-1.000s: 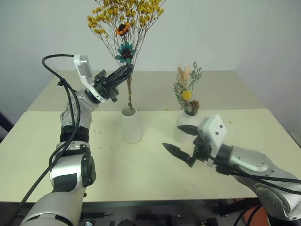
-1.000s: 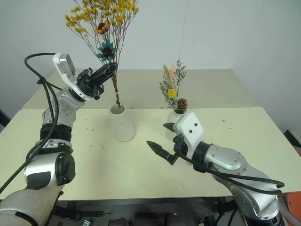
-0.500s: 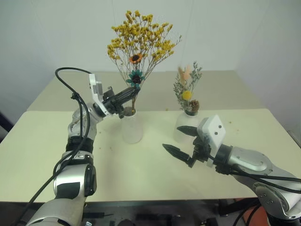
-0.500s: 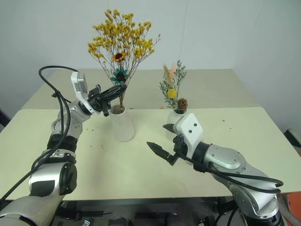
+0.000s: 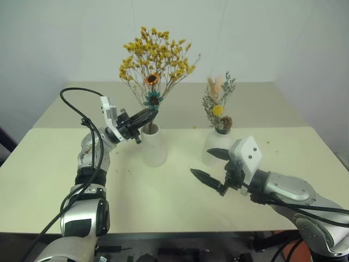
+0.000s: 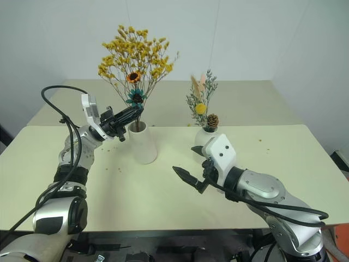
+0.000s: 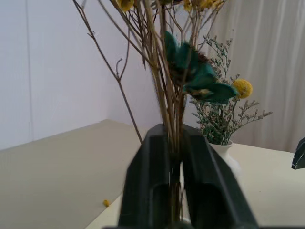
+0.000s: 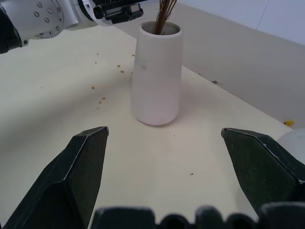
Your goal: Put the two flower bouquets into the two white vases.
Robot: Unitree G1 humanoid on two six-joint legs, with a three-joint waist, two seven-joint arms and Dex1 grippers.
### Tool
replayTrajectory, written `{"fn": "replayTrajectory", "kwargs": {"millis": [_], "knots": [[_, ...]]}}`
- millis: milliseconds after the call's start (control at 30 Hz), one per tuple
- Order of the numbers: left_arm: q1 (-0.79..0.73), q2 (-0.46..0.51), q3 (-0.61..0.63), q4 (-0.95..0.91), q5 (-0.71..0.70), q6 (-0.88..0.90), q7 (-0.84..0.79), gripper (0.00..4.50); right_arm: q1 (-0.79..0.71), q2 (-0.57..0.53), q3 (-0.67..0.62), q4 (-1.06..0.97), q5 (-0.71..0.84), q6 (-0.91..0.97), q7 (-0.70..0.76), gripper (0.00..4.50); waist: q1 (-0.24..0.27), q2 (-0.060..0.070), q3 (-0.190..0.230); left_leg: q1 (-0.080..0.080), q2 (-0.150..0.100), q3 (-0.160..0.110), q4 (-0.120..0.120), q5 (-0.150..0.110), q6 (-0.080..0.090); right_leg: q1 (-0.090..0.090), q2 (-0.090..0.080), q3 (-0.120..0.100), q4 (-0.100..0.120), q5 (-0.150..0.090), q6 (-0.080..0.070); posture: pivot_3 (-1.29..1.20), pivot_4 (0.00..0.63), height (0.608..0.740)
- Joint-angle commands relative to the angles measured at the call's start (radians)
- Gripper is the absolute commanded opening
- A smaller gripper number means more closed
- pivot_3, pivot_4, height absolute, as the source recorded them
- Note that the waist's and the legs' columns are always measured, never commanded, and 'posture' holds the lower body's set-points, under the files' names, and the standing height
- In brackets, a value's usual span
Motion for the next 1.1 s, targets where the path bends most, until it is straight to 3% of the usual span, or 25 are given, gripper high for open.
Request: {"fn": "replayTrajectory", "kwargs": {"millis": [33,300,333,767,1100], "knots": [[0.031,0.017,0.013,-0.103,-0.032,0.012,0.000,1.90,-0.003,-0.005,-0.001,-0.017,-0.017,-0.040,0.014,4.50,-0.001,0.000,0.000,0.000,0.000,0.000,0.000,0.000,0.000,0.000,0.000,0.000,0.000,0.000,0.000,0.00,0.150,0.740],[0.175,0.074,0.030,-0.318,-0.070,0.108,0.054,4.36,0.010,0.002,0.001,-0.020,-0.035,-0.048,0.025,4.50,-0.004,0.000,0.000,0.001,0.000,0.000,0.000,0.000,0.000,0.000,0.000,0.000,0.001,0.000,0.000,0.00,0.150,0.740],[0.197,0.084,0.041,-0.344,-0.081,0.124,0.070,4.46,0.011,0.003,0.000,-0.020,-0.037,-0.048,0.026,4.50,-0.004,0.000,0.000,0.001,0.000,0.000,0.000,0.000,0.000,0.000,0.000,0.000,0.001,0.000,0.000,0.00,0.150,0.740],[0.312,0.133,0.125,-0.446,-0.126,0.170,0.242,4.46,-0.002,0.011,0.020,0.013,-0.062,-0.068,0.045,4.50,0.001,0.000,0.000,0.001,0.001,0.000,0.000,0.000,0.000,0.000,0.000,0.000,0.000,0.000,0.000,0.00,0.150,0.740],[0.584,0.320,0.164,-0.698,-0.205,0.321,0.158,4.46,-0.067,0.057,-0.062,-0.014,-0.005,-0.052,0.015,4.50,-0.022,0.000,0.000,0.002,0.001,0.000,-0.001,0.000,0.000,0.000,0.000,0.001,0.001,0.000,0.000,0.00,0.150,0.740]]}}
